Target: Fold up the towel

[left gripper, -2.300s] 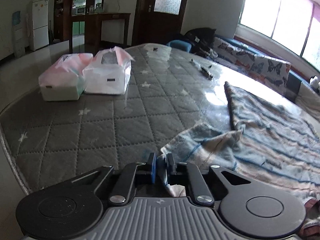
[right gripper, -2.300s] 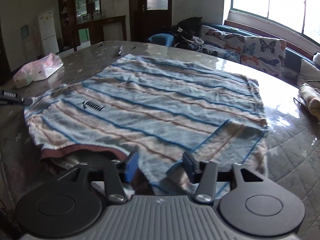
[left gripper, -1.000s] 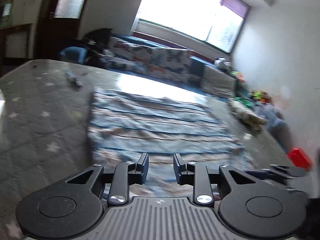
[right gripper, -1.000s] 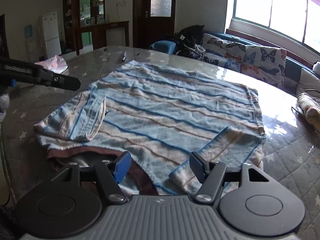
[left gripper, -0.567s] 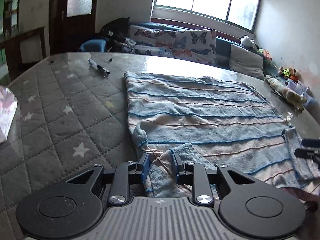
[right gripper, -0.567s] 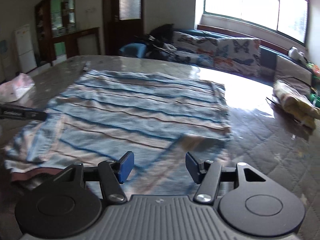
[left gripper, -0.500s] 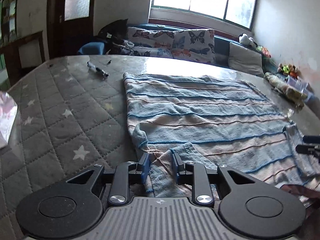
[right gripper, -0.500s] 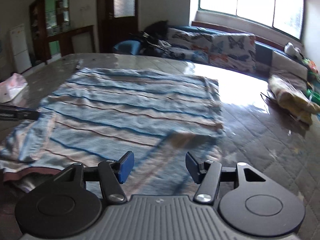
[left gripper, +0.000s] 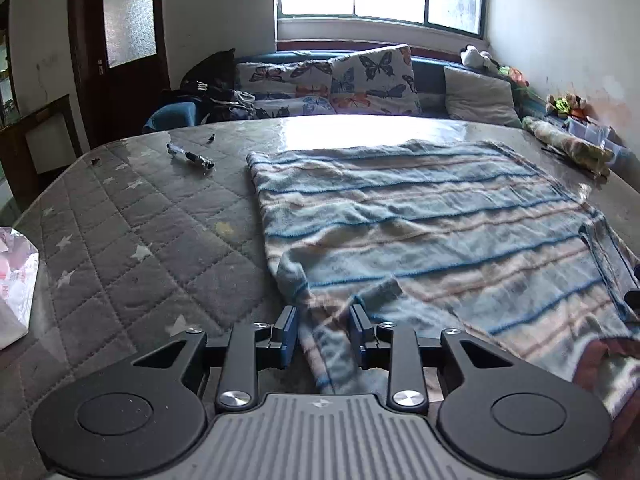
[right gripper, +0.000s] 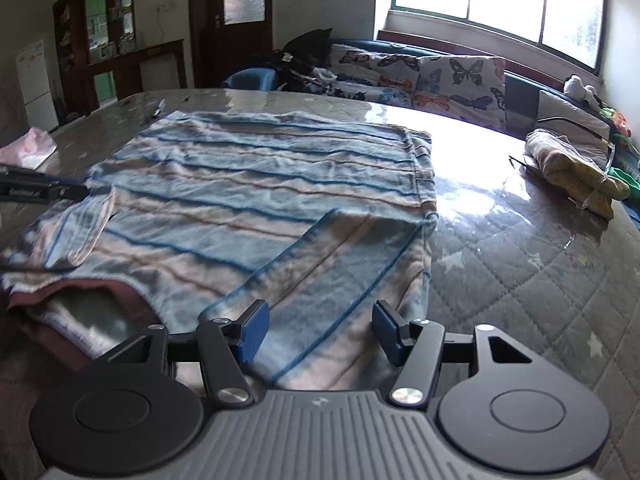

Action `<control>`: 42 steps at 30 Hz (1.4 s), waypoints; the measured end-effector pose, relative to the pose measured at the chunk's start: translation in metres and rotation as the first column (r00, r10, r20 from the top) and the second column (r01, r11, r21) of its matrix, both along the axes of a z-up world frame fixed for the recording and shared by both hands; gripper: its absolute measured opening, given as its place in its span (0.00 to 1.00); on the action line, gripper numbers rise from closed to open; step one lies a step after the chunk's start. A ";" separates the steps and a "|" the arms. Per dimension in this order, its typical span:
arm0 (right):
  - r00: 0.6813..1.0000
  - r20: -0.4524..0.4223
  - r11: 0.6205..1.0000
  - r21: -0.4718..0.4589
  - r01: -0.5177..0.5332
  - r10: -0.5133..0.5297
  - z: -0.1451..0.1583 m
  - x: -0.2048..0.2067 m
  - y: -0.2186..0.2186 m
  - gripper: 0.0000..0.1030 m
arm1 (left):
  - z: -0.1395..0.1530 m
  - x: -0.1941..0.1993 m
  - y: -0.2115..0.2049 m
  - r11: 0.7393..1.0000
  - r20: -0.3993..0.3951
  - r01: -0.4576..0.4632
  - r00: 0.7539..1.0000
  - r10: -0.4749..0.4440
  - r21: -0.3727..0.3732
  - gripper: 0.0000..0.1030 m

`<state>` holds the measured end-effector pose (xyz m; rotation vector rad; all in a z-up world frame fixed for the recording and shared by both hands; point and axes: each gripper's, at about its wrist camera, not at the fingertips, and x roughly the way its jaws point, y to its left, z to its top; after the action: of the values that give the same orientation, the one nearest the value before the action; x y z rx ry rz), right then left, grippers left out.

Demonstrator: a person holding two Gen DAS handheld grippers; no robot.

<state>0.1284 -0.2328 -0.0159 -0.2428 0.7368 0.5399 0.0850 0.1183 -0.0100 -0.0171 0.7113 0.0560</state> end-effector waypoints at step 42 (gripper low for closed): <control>0.925 0.093 0.911 -0.233 -0.339 0.368 0.010 -0.057 0.024 0.51 | 0.027 -0.023 -0.072 0.906 0.020 0.413 0.909 -0.417 0.092 0.09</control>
<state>0.0714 -0.2090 -0.0056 -0.6171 0.6201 0.7820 0.0619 0.0461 0.0171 0.2162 0.6598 -0.3230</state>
